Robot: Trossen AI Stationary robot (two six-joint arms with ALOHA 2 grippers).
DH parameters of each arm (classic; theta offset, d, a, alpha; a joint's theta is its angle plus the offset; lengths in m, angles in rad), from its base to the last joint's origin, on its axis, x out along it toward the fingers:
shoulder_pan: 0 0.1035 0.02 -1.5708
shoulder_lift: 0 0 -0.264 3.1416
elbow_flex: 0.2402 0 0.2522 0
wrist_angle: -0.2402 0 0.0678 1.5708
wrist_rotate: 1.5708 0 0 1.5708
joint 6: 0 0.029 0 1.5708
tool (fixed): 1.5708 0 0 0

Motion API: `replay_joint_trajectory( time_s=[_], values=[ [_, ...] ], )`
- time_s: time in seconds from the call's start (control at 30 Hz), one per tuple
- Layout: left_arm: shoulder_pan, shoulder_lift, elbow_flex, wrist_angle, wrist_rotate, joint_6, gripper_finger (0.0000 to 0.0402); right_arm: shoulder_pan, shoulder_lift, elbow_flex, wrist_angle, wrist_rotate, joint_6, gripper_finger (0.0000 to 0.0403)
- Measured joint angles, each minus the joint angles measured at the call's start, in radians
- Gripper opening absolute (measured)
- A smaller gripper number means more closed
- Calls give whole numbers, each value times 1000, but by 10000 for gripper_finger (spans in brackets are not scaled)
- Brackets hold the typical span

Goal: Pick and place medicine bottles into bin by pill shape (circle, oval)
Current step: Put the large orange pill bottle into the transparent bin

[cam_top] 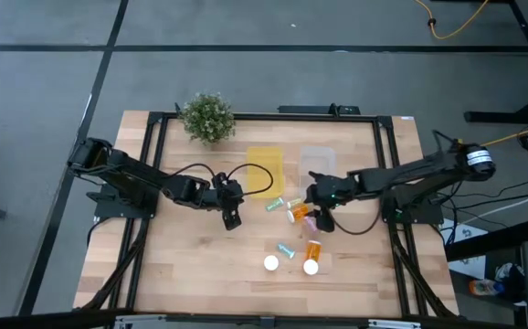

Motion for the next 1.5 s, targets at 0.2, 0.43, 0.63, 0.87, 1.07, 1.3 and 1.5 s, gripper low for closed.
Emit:
replay_joint_trajectory(
  time_s=[0.2,0.43,0.63,0.87,1.07,1.3,1.5],
  values=[
    [0,0,0,-2,-1,0,4,19,79,66,-7,-38,-79,213],
    [0,0,0,-2,-1,0,4,38,204,242,-155,15,-216,213],
    [0,0,0,-2,-2,0,4,38,294,316,-298,42,-207,213],
    [0,0,0,-2,-2,0,4,38,368,311,-300,70,-201,213],
    [0,0,0,-2,-2,0,4,38,413,311,-288,74,-201,214],
    [0,0,0,-2,-3,0,4,38,440,311,-249,80,-201,214],
    [0,0,0,-2,-3,0,4,38,443,311,-226,77,-148,214]
  ],
)
